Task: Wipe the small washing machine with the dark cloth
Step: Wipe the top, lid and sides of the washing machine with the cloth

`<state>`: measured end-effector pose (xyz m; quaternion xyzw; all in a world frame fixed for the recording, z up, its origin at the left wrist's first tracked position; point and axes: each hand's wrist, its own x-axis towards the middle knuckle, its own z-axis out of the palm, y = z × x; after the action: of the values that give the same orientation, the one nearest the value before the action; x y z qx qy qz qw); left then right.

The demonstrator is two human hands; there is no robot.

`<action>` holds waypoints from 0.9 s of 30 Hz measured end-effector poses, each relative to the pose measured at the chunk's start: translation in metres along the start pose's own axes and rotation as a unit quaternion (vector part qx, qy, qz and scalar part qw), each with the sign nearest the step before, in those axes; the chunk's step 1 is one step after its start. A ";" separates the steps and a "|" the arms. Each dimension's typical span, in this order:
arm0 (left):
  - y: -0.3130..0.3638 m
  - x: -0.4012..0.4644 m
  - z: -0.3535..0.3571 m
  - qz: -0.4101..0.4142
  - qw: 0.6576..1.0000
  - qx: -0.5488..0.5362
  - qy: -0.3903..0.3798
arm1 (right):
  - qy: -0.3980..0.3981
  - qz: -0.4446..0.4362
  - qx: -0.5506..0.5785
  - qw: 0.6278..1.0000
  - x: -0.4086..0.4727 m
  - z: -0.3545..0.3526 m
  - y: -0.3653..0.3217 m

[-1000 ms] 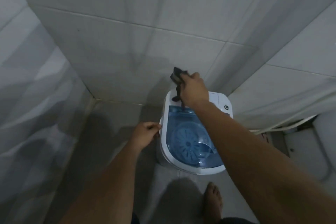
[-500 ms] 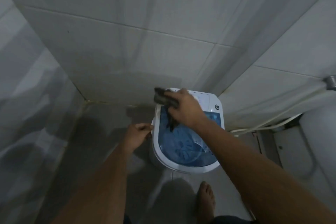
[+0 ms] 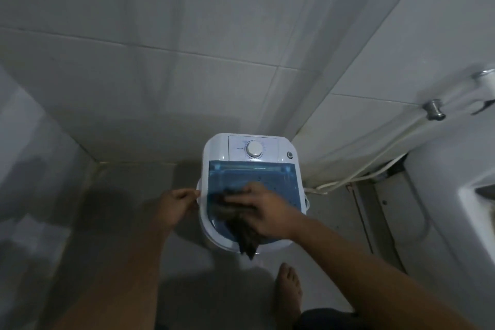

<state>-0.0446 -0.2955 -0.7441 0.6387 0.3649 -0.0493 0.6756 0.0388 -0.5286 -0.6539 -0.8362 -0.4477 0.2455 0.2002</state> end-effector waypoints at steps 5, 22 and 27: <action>-0.002 0.002 0.000 -0.012 1.000 0.001 0.005 | 0.249 0.233 -0.014 0.940 0.003 -0.032 0.063; 0.000 -0.001 -0.002 -0.007 1.000 0.021 0.014 | 0.354 0.206 0.071 0.910 -0.053 -0.021 0.063; -0.003 0.001 -0.006 -0.010 0.999 0.051 0.013 | 0.376 0.262 0.032 0.888 -0.073 0.045 0.060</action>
<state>-0.0484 -0.2902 -0.7468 0.6691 0.3775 -0.0665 0.6367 0.0166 -0.6166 -0.7064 -0.9458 -0.0958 -0.0301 0.3087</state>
